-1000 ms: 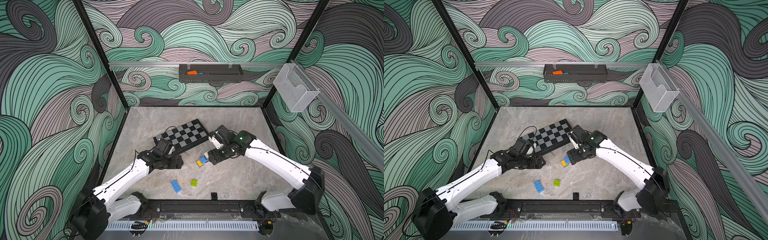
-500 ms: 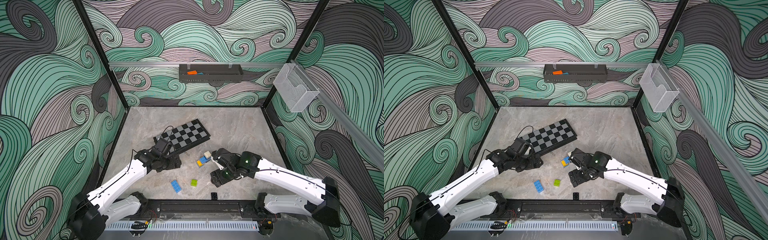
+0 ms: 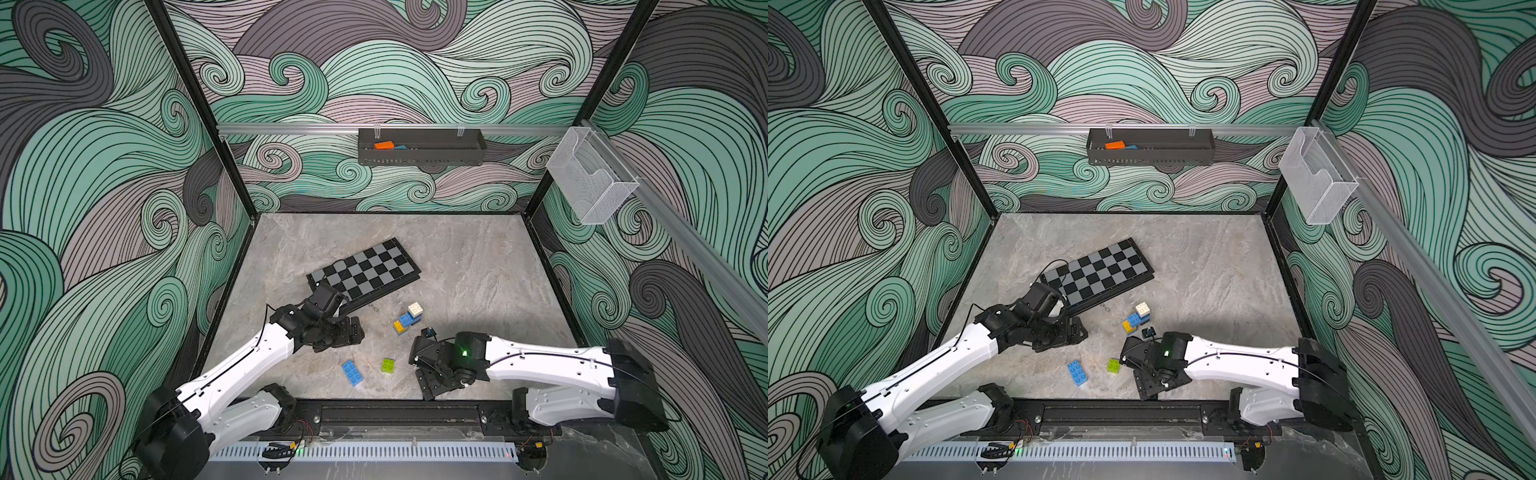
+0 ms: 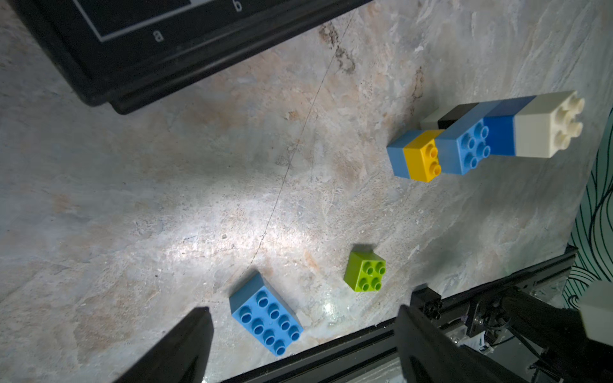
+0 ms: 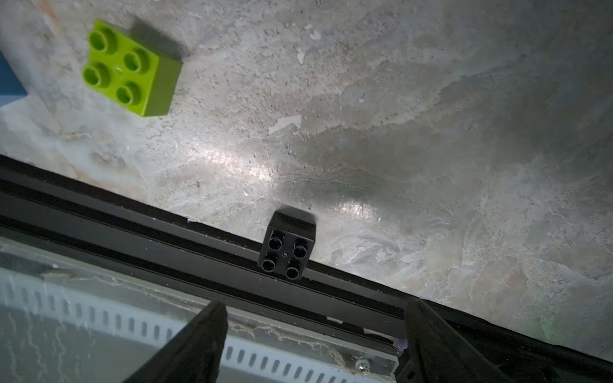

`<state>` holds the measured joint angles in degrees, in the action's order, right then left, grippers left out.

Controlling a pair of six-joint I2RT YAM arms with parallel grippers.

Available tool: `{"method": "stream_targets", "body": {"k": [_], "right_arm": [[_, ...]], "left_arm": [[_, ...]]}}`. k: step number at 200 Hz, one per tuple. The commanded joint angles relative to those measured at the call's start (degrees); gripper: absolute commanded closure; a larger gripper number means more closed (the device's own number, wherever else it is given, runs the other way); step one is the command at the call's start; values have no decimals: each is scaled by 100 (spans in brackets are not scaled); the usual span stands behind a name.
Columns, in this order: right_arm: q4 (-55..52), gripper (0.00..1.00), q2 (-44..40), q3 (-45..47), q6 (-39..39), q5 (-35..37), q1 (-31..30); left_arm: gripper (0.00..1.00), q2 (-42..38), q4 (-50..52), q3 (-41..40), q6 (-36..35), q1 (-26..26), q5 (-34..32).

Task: Assemble a giraffe with lego
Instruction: Pick up the lego brick from the center of the board.

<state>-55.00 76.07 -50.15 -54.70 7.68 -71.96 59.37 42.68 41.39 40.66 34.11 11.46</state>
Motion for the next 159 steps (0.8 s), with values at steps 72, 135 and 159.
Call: {"method": "stream_targets", "body": {"k": [72,135,159], "right_arm": [[1263,17,980,360,-566,-195,-119],[1511,25,892,831,-903,-364,-182],[1509,33,901,840,-911,-388,-202]], "left_arm": [[10,-287,263,5,-234,27,225],[10,-227,127,-52,-217,26,261],[10,-192,92,-52,-226,26,251]]}}
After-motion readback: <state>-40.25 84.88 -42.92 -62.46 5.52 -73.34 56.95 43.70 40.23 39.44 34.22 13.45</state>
